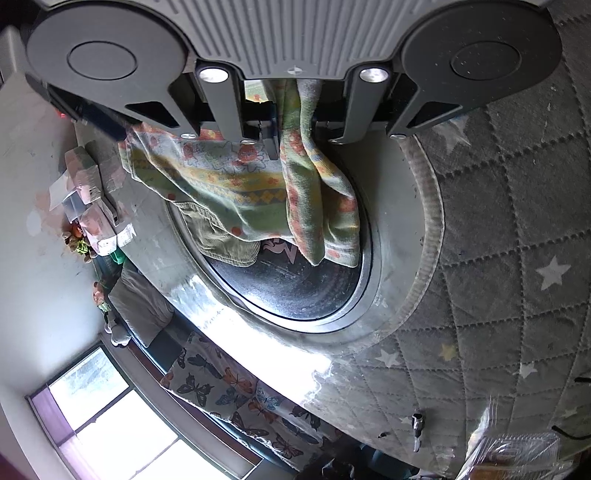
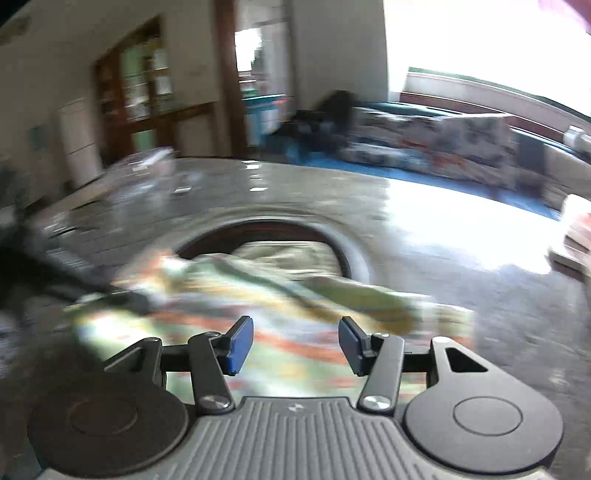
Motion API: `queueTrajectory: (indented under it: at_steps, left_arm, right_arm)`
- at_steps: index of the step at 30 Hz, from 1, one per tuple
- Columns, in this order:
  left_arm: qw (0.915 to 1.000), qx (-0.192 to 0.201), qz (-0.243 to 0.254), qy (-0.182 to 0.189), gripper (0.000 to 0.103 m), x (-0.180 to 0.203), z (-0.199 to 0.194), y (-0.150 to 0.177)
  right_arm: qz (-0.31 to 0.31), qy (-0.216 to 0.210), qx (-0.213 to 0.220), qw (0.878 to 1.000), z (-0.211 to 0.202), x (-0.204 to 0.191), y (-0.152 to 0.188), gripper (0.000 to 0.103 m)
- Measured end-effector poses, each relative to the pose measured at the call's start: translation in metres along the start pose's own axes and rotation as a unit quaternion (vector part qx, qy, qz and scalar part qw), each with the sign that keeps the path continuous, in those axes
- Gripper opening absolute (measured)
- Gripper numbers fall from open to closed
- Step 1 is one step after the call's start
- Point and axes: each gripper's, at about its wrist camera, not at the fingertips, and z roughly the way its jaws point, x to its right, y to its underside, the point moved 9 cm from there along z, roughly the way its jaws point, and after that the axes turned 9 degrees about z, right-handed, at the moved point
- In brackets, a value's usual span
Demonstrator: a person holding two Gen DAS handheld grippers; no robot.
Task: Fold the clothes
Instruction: 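Grasp the shirt side edge with the left gripper while the right gripper grasps beside it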
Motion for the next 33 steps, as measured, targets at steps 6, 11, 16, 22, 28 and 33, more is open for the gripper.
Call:
queueTrajectory:
  at_steps: [6, 11, 16, 22, 28, 33]
  left_arm:
    - [1.0000, 0.002, 0.008, -0.003, 0.018, 0.001, -0.001, 0.001]
    - [0.9998, 0.003, 0.017, -0.007, 0.018, 0.003, 0.000, 0.000]
    - [0.9997, 0.003, 0.021, -0.009, 0.018, 0.004, 0.001, -0.001]
    - [0.9989, 0.009, 0.044, -0.013, 0.017, 0.011, -0.002, -0.003]
    - [0.9950, 0.035, 0.093, -0.003, 0.012, 0.040, -0.014, -0.018]
    - [0.9908, 0.042, 0.128, 0.016, 0.011, 0.076, -0.012, -0.029]
  right_arm:
    - [0.072, 0.079, 0.017, 0.994, 0.014, 0.072, -0.005, 0.066]
    - [0.109, 0.076, 0.001, 0.991, 0.023, 0.093, 0.001, 0.066]
    - [0.113, 0.060, -0.001, 0.992, 0.027, 0.087, 0.004, 0.053]
    - [0.109, 0.051, -0.002, 0.993, 0.023, 0.074, 0.005, 0.011]
    - [0.113, 0.043, 0.027, 0.992, -0.005, 0.073, -0.008, 0.009]
    - [0.106, 0.062, 0.056, 0.991, -0.032, 0.081, -0.022, 0.009]
